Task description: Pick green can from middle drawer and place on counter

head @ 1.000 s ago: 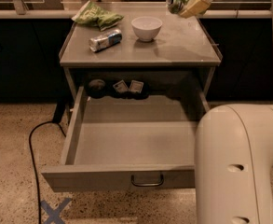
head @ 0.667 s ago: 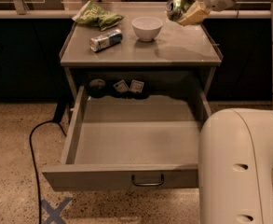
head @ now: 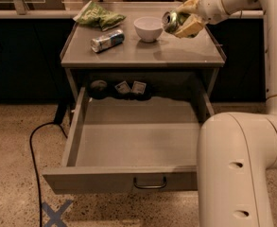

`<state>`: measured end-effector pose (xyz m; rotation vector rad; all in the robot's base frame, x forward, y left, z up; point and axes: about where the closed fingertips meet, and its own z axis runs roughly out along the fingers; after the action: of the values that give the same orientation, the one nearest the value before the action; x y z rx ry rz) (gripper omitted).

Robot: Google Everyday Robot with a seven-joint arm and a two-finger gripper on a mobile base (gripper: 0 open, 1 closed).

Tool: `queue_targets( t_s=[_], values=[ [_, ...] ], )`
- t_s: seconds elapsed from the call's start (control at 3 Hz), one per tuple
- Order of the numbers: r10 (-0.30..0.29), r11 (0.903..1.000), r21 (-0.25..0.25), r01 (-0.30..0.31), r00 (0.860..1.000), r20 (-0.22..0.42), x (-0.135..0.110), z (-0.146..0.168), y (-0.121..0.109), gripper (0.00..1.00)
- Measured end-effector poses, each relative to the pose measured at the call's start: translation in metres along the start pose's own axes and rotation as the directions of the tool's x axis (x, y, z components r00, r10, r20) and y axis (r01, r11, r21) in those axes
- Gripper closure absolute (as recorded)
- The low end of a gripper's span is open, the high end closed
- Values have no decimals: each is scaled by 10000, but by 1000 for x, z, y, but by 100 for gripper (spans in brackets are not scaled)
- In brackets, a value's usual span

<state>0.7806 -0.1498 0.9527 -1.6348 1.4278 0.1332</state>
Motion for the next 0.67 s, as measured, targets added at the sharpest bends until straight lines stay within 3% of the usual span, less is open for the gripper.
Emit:
queue_targets(
  t_s=[0.33, 0.67],
  values=[
    [-2, 10000, 1, 2, 10000, -1, 0, 0, 0, 100],
    [-618, 9974, 347, 630, 9975, -351, 7, 18, -13, 100]
  ],
)
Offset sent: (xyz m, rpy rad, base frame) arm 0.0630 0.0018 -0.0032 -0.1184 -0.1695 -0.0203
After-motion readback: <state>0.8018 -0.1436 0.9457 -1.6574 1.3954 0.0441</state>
